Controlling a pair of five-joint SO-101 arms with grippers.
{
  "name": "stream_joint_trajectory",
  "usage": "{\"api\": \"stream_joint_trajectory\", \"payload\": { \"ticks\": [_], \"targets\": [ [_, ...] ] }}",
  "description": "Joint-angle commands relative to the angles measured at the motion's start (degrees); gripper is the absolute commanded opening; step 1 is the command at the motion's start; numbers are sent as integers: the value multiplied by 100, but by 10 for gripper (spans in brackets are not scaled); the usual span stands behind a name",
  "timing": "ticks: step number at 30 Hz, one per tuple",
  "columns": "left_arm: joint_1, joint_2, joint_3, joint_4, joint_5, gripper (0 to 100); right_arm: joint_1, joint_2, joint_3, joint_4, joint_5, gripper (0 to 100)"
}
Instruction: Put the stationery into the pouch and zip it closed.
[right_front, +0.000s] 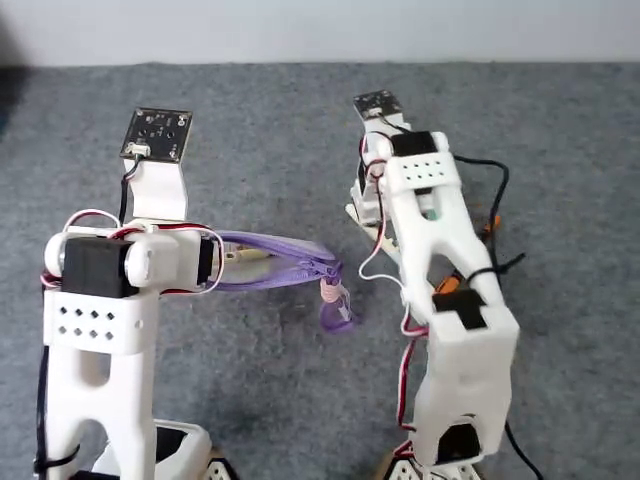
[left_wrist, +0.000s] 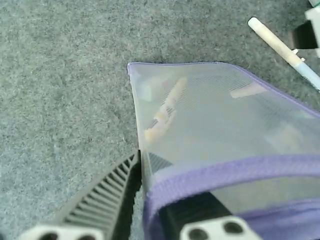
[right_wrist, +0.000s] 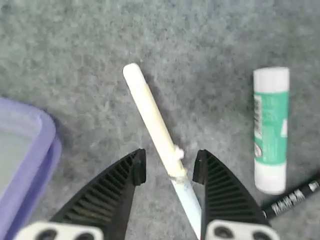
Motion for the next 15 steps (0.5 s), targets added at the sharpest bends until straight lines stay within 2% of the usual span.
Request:
{"api": "stream_joint_trajectory", "payload": {
  "ticks": [1,12,15],
  "targets": [
    [-9,-9,-22,-70,70,12,-127,286,-782,92,62,169],
    [-9,-9,-13,-79,70,12,-312,1420,-1327,66,62,169],
    [-18,-9,-13,-79,70,12,-321,1490,-1327,57,62,123]
  ]
}}
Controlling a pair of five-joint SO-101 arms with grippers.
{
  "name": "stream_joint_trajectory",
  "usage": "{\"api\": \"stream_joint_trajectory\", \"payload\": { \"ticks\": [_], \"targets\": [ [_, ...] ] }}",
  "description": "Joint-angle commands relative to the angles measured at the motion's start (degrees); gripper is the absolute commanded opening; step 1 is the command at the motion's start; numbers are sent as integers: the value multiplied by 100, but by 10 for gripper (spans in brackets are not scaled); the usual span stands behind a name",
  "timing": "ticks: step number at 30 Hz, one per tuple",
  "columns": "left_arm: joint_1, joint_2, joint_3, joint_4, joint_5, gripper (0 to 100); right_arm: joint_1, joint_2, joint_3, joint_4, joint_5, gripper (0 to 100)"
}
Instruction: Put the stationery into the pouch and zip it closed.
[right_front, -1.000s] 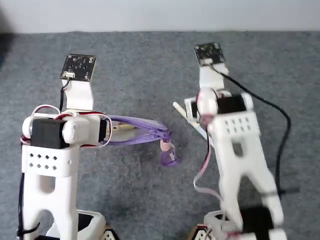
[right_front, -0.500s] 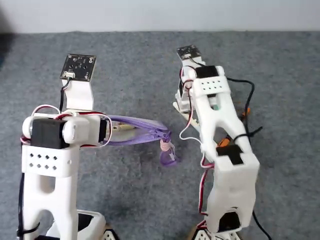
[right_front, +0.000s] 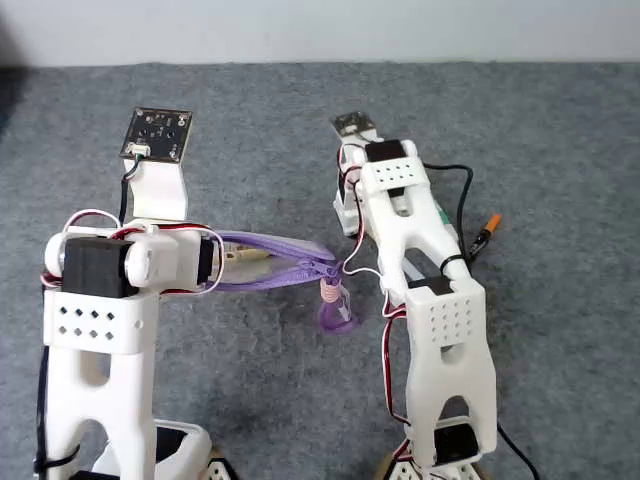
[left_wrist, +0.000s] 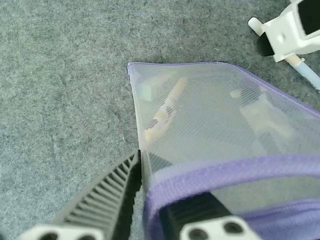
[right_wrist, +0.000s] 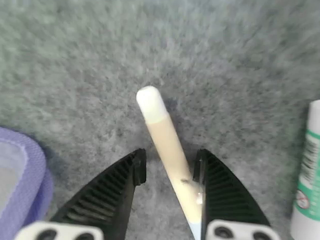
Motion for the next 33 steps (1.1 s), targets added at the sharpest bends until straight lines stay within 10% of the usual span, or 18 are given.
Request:
{"api": "stream_joint_trajectory", "payload": {
  "ticks": [1,33],
  "targets": [
    [-18,-9,-13,-79,70,12,-66,-57,-255,-48,44,87],
    [-18,-35,-13,-70,70,12,-382,-4963,1468,2352,-1037,8]
  ]
}}
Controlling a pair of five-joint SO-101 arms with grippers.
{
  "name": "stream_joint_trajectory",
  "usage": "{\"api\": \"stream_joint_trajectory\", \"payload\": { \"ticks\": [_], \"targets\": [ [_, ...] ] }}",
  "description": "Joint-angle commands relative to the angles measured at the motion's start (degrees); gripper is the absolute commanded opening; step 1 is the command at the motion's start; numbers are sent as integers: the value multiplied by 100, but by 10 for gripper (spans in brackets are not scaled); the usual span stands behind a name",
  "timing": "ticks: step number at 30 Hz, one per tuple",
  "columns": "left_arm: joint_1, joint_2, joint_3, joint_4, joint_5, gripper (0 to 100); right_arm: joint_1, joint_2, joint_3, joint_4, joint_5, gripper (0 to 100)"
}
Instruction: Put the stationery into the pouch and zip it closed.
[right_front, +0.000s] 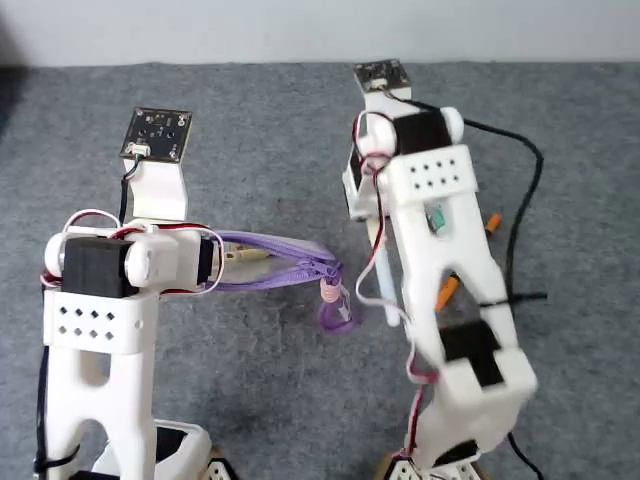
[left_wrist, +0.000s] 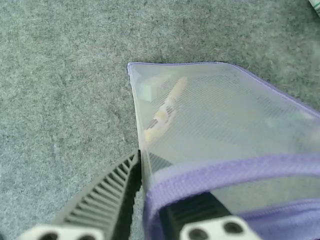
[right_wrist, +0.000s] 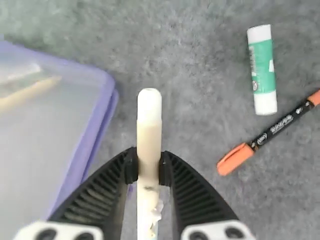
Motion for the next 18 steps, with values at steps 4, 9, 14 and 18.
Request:
{"api": "stream_joint_trajectory", "payload": {
  "ticks": [4,9,14,18],
  "targets": [
    [-18,-44,-13,-70,70,12,-295,-2413,1442,233,-105,8],
    [-18,-44,-13,-70,70,12,-567,-3899,2189,-4,-413,8],
    [-9,-18,-13,-88,70,12,-1103,-5279,2778,-716,-527,8],
    [-9,-9,-13,-97,70,12,-1631,-6237,3323,-1886,-519,8]
  ]
}}
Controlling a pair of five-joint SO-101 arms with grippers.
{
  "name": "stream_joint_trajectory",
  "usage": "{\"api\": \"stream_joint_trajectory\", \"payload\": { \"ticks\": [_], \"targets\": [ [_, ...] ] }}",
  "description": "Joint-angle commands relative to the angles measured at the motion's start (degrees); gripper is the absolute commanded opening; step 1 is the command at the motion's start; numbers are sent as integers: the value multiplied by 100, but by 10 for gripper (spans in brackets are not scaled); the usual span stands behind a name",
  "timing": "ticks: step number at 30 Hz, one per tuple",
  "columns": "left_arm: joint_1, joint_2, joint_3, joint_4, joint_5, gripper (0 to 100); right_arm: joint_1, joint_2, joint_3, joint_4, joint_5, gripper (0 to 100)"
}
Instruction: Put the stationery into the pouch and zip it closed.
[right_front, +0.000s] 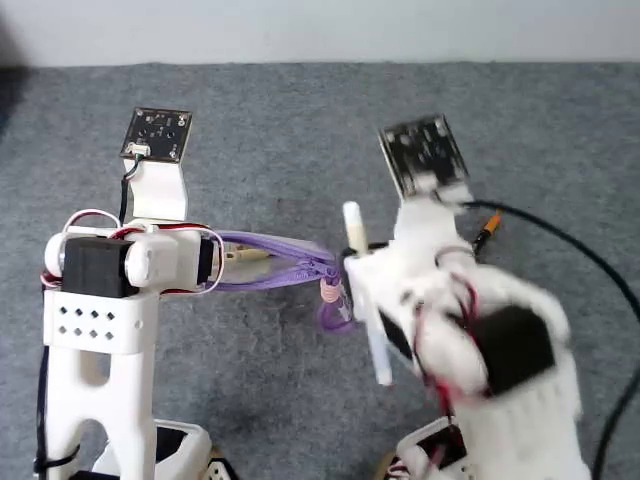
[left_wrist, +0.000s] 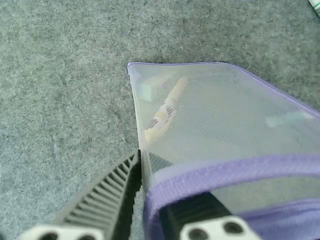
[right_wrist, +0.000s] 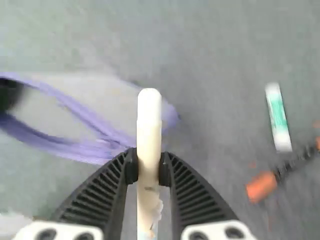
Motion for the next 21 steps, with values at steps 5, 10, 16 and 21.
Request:
{"api": "stream_joint_trajectory", "payload": {
  "ticks": [5,10,16,21],
  "targets": [
    [-9,-9,-13,-97,70,12,-646,-1165,774,-2290,-18,8],
    [-9,-9,-13,-97,70,12,-646,-1051,941,-3468,-9,8],
    [-9,-9,-13,-97,70,12,-963,-708,1116,-4910,44,8],
    [-9,0,-13,-97,70,12,-1253,-567,1820,-5903,677,8]
  ]
}}
